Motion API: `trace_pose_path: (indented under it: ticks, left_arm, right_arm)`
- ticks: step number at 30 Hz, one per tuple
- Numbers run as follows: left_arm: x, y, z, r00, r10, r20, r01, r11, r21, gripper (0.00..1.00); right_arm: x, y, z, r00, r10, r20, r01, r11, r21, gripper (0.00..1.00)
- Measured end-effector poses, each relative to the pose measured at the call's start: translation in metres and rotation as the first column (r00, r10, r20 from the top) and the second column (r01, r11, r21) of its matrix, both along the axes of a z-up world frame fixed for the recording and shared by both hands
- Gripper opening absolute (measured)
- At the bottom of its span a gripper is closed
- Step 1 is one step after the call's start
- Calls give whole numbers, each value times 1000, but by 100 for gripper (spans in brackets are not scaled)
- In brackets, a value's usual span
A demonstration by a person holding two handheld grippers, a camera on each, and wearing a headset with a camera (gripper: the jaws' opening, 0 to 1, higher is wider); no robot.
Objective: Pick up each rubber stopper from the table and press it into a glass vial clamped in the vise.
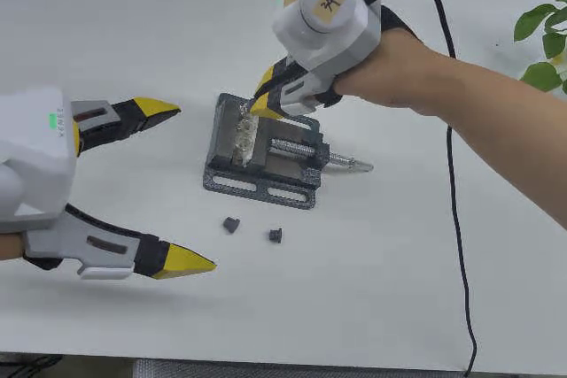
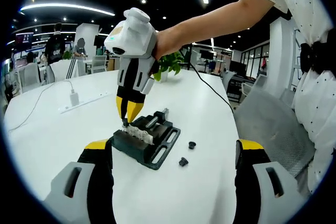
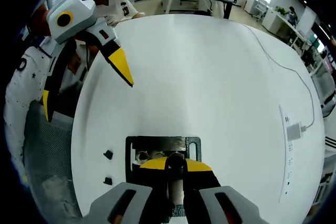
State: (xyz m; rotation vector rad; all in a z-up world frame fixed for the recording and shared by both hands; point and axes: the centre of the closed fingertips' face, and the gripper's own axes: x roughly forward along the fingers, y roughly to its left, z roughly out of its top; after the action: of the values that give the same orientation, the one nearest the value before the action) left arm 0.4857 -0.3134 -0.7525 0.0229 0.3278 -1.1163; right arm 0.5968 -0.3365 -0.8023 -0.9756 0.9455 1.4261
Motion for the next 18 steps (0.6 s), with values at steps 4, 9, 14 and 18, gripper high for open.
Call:
trace_pose_path:
  ticks: [4, 9, 14, 18]
  left_arm:
    - [0, 0, 0, 1000, 0, 0, 0, 1000, 1, 97]
    - [0, 0, 0, 1000, -1, -1, 1, 1000, -2, 97]
    - [0, 0, -1, 1000, 0, -1, 0, 1000, -3, 97]
    - [1, 0, 0, 1000, -2, -1, 2, 1000, -5, 96]
  right_arm:
    - [-2, 0, 0, 1000, 4, 5, -4, 1000, -6, 5]
    - [-4, 1, 1, 1000, 21, 19, -20, 1000, -15, 5]
    - [-6, 1, 1, 999, 20, 26, -19, 1000, -21, 5]
    - [-7, 2, 1, 999, 19, 30, -18, 999, -28, 4]
